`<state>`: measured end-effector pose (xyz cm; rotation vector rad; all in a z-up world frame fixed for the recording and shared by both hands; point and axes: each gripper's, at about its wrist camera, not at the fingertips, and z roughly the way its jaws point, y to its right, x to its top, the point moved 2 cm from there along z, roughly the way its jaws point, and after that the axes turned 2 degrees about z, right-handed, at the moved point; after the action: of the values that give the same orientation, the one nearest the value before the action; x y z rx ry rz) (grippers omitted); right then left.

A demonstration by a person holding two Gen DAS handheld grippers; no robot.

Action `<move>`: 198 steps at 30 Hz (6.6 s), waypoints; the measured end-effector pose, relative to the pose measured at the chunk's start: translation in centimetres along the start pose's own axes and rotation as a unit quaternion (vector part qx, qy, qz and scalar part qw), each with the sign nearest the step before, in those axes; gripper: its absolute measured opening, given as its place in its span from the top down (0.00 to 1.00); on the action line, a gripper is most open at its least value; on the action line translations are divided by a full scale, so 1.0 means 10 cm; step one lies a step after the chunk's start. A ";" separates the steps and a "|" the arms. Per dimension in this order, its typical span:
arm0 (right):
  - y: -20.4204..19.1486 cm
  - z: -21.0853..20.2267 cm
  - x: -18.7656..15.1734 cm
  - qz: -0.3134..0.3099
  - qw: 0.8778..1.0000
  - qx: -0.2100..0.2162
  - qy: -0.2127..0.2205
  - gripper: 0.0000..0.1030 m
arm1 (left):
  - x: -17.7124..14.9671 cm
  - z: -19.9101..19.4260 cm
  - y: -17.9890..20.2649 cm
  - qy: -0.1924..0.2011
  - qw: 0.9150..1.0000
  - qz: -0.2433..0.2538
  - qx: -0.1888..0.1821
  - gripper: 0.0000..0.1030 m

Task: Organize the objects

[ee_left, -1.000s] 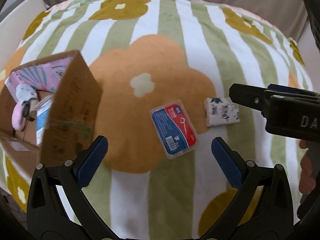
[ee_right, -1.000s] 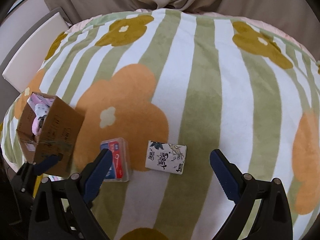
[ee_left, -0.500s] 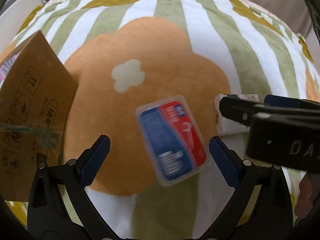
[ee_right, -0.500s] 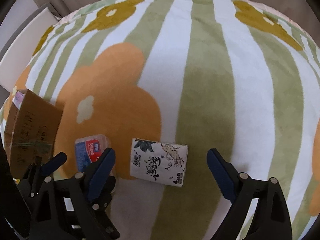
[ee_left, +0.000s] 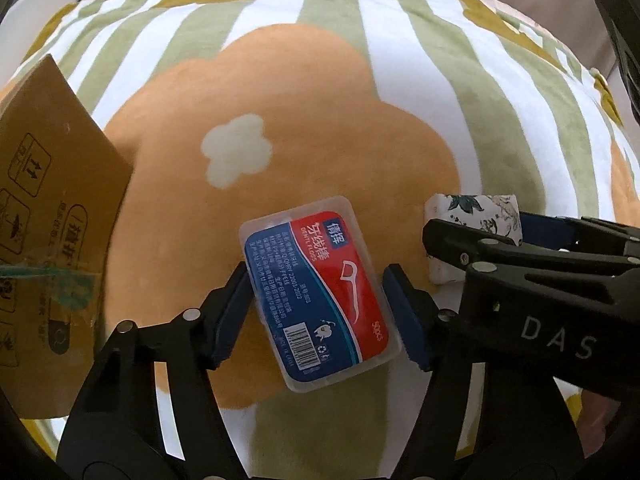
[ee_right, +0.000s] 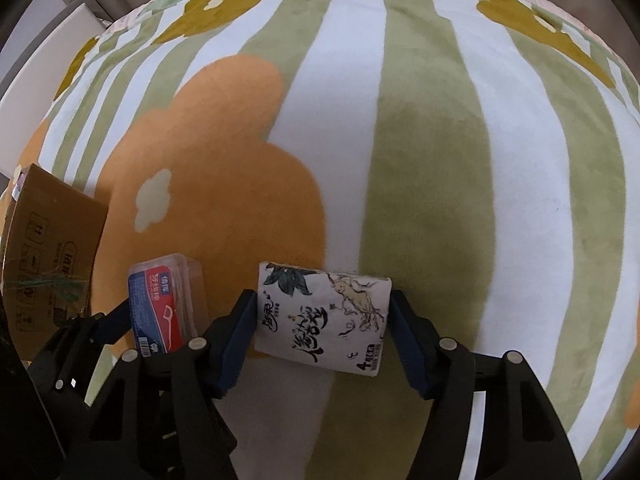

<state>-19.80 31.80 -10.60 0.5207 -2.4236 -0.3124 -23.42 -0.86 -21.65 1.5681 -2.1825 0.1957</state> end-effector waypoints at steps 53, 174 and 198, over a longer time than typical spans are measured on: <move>-1.65 -1.56 0.30 -0.023 0.995 -0.022 0.097 0.45 | 0.59 -1.96 -1.76 0.069 0.997 0.035 -0.028 0.51; -1.70 -2.16 -0.16 0.055 0.989 -0.109 0.084 0.01 | 0.63 -2.55 -2.26 0.048 0.997 0.067 -0.015 0.00; -1.78 -2.19 -0.11 0.031 0.988 -0.117 0.097 0.01 | 0.63 -2.61 -2.28 0.054 0.997 0.063 -0.006 0.00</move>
<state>-0.06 14.30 -0.36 0.3535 -2.1741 -0.4891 3.20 -4.71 1.16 1.3812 -2.1946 0.2981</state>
